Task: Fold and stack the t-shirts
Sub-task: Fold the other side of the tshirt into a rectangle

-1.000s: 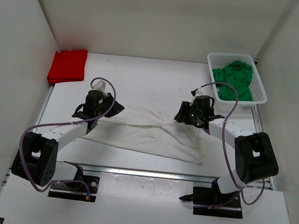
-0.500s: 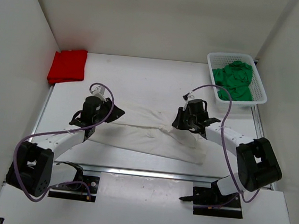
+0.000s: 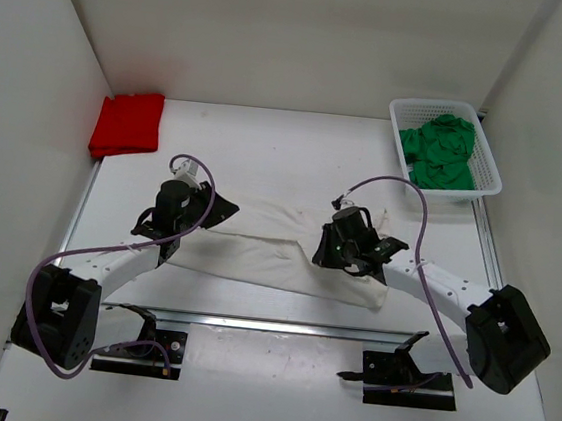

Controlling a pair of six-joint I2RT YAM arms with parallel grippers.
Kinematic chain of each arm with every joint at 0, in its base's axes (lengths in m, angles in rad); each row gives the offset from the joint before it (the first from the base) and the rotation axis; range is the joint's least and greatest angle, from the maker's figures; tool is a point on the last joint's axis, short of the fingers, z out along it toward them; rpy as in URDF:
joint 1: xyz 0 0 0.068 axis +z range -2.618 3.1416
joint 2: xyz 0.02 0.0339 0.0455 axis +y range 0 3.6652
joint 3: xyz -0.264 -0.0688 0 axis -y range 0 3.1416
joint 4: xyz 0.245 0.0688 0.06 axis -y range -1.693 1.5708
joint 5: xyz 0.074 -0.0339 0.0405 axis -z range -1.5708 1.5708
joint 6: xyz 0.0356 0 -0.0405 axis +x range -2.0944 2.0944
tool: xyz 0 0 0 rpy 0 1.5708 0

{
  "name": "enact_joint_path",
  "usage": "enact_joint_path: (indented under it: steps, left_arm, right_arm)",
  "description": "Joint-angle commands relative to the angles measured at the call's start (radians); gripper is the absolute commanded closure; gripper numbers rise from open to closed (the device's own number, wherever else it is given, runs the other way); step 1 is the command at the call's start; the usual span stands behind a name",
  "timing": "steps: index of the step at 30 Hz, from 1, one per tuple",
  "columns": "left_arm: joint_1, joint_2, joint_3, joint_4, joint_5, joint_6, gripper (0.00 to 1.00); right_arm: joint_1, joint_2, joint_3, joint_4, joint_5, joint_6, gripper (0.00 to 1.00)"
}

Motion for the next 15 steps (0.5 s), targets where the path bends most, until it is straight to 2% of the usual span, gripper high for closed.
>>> enact_joint_path:
  steps: [1,7,10,13,15]
  left_arm:
    - [-0.011,-0.008,0.009,0.038,0.024,-0.014,0.73]
    - [-0.011,-0.006,0.017,0.051,0.039,-0.029,0.73]
    - [-0.014,-0.006,0.028,0.048,0.034,-0.029,0.73]
    - [-0.034,0.003,0.029,0.054,0.018,-0.023,0.72]
    - [-0.058,0.026,0.029,0.062,0.001,-0.025,0.72]
  right_arm:
    - [0.034,-0.036,-0.058,0.025,0.007,0.119,1.0]
    - [0.091,-0.058,-0.098,0.086,0.005,0.202,1.0]
    - [0.106,-0.064,-0.074,0.077,-0.01,0.188,0.84]
    - [0.084,-0.103,-0.046,0.013,-0.001,0.136,0.59]
    - [0.013,-0.16,-0.052,-0.019,0.009,0.104,0.58]
